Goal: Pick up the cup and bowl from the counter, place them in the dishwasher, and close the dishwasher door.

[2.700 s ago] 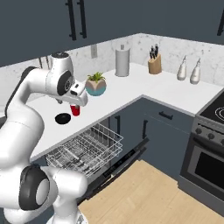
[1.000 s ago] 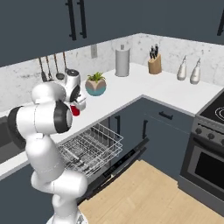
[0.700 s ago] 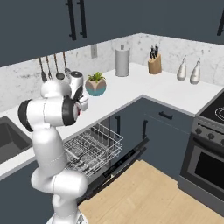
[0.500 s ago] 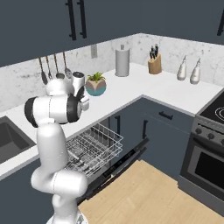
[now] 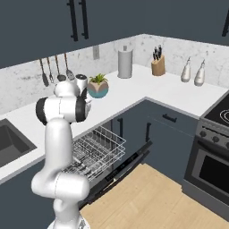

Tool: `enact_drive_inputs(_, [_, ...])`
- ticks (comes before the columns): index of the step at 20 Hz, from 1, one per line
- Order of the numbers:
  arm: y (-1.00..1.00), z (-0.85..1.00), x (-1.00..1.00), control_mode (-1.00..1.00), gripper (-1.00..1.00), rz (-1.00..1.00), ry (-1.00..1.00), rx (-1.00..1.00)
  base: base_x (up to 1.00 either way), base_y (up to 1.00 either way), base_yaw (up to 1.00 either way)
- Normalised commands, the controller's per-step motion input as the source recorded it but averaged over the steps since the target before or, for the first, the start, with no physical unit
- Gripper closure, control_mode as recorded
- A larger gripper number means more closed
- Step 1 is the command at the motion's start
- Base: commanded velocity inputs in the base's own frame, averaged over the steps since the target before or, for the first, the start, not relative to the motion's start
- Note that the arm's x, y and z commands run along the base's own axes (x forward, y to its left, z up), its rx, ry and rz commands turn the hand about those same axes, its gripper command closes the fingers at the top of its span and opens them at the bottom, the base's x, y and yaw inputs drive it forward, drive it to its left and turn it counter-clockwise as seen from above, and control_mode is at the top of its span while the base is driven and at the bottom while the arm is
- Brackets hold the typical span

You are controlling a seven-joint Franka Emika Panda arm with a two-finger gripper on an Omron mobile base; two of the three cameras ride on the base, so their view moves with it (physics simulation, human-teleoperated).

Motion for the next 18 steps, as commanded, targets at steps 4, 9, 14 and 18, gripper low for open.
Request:
enact_drive_inputs(4, [0.05,-0.25,0.44,-1.00,-1.00,0.00,0.02,0.00,0.00,0.00,0.00])
enact_drive_inputs(9, [0.00,-0.20,0.10,-1.00,-1.00,0.00,0.00,0.00,0.00,0.00,0.00])
enact_drive_inputs(14, [0.00,-0.20,-0.07,-1.00,1.00,0.00,0.00,0.00,0.00,0.00,0.00])
enact_drive_inputs(18, [-0.02,-0.14,-0.24,-1.00,1.00,0.00,0.00,0.00,0.00,0.00,0.00])
